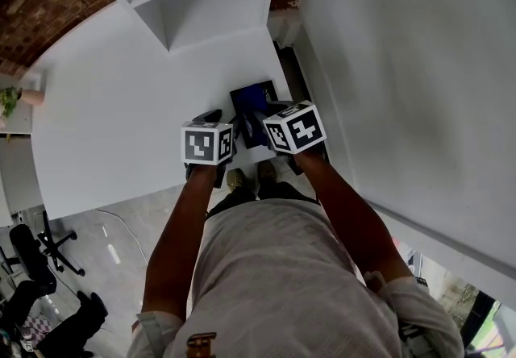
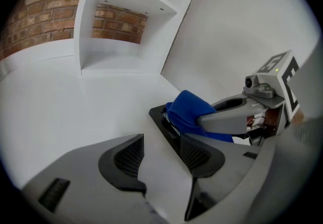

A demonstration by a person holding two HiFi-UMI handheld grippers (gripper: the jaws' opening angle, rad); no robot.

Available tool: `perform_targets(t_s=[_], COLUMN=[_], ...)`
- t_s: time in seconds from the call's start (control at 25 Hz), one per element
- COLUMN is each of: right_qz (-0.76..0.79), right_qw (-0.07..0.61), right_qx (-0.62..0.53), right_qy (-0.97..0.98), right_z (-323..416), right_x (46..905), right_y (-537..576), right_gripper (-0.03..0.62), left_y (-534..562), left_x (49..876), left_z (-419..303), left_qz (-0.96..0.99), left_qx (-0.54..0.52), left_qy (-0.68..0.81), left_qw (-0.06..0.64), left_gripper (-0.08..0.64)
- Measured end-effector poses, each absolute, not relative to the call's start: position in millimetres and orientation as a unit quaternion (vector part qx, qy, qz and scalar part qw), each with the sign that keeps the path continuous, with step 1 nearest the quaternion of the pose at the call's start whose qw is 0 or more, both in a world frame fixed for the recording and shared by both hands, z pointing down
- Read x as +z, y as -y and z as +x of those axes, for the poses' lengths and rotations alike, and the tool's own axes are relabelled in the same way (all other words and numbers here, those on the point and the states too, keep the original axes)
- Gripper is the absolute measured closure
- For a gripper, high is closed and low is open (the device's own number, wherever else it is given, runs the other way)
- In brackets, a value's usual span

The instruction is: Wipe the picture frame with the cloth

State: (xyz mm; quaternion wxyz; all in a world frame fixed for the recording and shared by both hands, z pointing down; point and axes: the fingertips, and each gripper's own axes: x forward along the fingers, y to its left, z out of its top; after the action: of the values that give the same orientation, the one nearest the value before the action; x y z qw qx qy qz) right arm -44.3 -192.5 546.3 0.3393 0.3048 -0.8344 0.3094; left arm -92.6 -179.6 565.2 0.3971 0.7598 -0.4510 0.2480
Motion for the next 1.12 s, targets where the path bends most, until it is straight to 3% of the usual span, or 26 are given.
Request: perform_targets(t_s=[0.76, 1.12], right_qz=[0.362, 0.357], right_qw=[0.352, 0.324], right_qx=[0.299, 0.281], right_qy=[0.81, 0.83], right_z=[27.8, 17.6], right_x=[537.5, 503.5], right_y=[202.7, 192.2], right_gripper=[0.542, 0.542], left_y=[179.4, 179.7], left_x=[565.2, 564.2], left_z=[-92.5, -93.5], left_qz=[0.761, 0.762], left_qx=[0.248, 0.247], left_qy=[0.449, 0.45], left_qw=[0.397, 0.396], left_gripper=[0.342, 0.342])
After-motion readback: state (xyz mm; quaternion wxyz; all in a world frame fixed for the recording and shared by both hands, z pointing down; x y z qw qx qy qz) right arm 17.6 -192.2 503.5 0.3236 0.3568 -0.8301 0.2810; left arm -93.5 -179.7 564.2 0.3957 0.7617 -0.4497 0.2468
